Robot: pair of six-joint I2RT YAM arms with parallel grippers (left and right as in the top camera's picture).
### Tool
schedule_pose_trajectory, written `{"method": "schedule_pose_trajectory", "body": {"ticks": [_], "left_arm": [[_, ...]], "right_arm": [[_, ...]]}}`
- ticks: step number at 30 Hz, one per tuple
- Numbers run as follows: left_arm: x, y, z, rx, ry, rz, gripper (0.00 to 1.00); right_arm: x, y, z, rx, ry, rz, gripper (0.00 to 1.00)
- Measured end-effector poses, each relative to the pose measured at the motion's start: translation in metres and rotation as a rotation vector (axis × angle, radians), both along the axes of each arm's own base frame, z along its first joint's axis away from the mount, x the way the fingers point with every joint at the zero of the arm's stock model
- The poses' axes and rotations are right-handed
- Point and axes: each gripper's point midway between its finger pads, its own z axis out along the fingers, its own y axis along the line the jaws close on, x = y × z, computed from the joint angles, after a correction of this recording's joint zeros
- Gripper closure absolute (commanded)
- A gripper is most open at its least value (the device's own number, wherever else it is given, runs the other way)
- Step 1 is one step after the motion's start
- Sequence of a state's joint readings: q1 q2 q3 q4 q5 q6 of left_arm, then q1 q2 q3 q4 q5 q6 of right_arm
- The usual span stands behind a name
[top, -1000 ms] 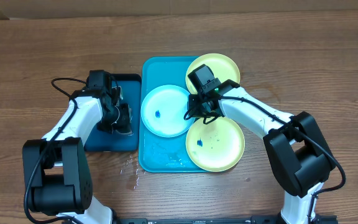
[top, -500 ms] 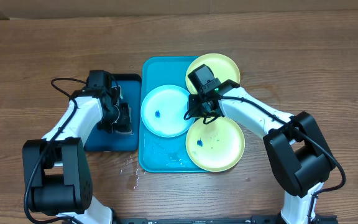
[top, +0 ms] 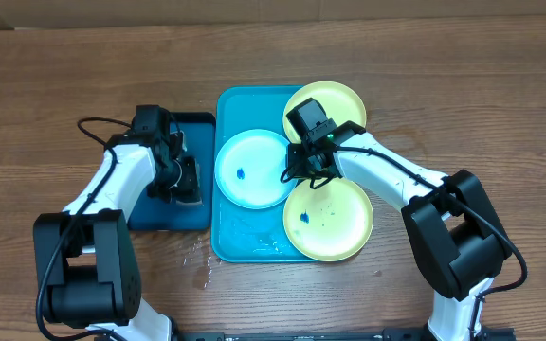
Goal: Clean dirty plates on tray and stack at the side
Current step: 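Dip and rub the held sponge in the black tray's water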
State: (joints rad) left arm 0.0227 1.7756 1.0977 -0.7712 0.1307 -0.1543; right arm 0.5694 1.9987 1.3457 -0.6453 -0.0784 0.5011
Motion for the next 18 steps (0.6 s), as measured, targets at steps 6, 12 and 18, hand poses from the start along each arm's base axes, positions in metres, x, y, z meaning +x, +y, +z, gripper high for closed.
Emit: {"method": "schedule_pose_trajectory", "body": {"ticks": [6,12,18], "left_arm": [[0.0032,0.0001,0.0041,0.001,-0.006,0.0,0.74],[0.0023,0.0014,0.0038,0.008,-0.002,0.001,0.74],[0.0031,0.0033,0.0025,0.019,-0.008,0.002,0.74]], "right_arm": [[0.0002,-0.0001,0.0,0.0,0.0,-0.001,0.95],[0.0,0.0,0.0,0.0,0.0,0.0,0.95],[0.0,0.0001,0.0,0.0,0.0,0.0,0.95]]}}
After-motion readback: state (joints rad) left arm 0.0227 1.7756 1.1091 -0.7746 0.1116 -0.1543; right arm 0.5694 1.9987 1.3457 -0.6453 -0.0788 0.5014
